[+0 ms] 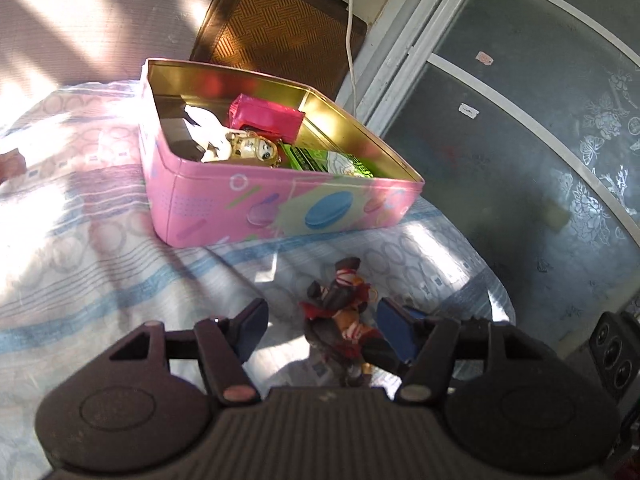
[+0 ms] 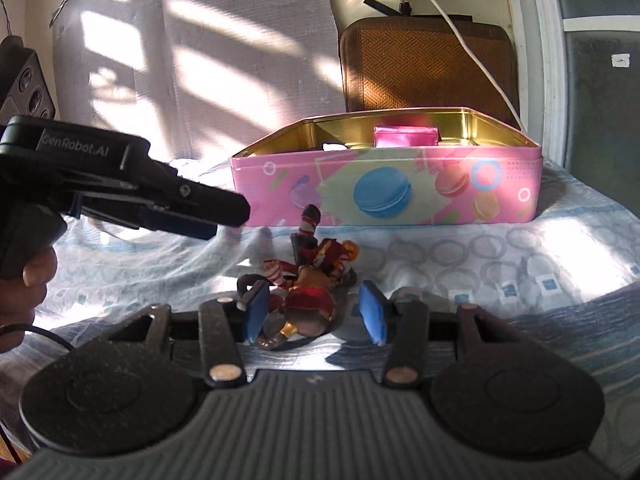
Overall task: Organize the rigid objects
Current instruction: 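Carry the red figurine into the pink tin and open the right gripper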
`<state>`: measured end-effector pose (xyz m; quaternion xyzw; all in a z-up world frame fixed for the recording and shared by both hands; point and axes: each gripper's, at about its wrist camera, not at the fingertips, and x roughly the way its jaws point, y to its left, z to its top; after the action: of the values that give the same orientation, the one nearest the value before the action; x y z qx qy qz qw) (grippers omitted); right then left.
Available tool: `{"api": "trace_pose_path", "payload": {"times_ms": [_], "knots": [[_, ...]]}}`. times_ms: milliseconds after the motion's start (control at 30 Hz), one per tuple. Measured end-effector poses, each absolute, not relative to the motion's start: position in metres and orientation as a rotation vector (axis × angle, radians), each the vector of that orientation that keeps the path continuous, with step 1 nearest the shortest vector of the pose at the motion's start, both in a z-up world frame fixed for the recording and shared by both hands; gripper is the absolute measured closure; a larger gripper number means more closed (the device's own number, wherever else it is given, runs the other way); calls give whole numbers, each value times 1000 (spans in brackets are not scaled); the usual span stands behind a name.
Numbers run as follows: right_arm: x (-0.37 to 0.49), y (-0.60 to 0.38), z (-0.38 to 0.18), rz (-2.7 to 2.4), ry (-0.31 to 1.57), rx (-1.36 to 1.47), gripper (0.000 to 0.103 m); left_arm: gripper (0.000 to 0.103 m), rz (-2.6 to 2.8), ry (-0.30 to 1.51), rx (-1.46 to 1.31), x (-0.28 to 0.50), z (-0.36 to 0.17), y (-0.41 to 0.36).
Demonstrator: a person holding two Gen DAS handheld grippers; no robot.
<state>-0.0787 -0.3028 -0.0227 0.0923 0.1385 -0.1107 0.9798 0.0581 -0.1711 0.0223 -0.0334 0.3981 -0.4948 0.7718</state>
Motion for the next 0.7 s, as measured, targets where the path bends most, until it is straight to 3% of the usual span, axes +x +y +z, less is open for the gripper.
{"api": "trace_pose_path", "payload": {"times_ms": [333, 467, 533, 700], "knots": [[-79, -302, -32, -143, 286, 191, 41, 49, -1107, 1016, -157, 71, 0, -178], [-60, -303, -36, -140, 338, 200, 38, 60, -1126, 1017, -131, 68, -6, -192], [-54, -298, -33, -163, 346, 162, 48, 68, -1161, 1040, -141, 68, -5, -198], [-55, -304, -16, -174, 288, 161, 49, 69, -1188, 899, -50, 63, 28, -205]]}}
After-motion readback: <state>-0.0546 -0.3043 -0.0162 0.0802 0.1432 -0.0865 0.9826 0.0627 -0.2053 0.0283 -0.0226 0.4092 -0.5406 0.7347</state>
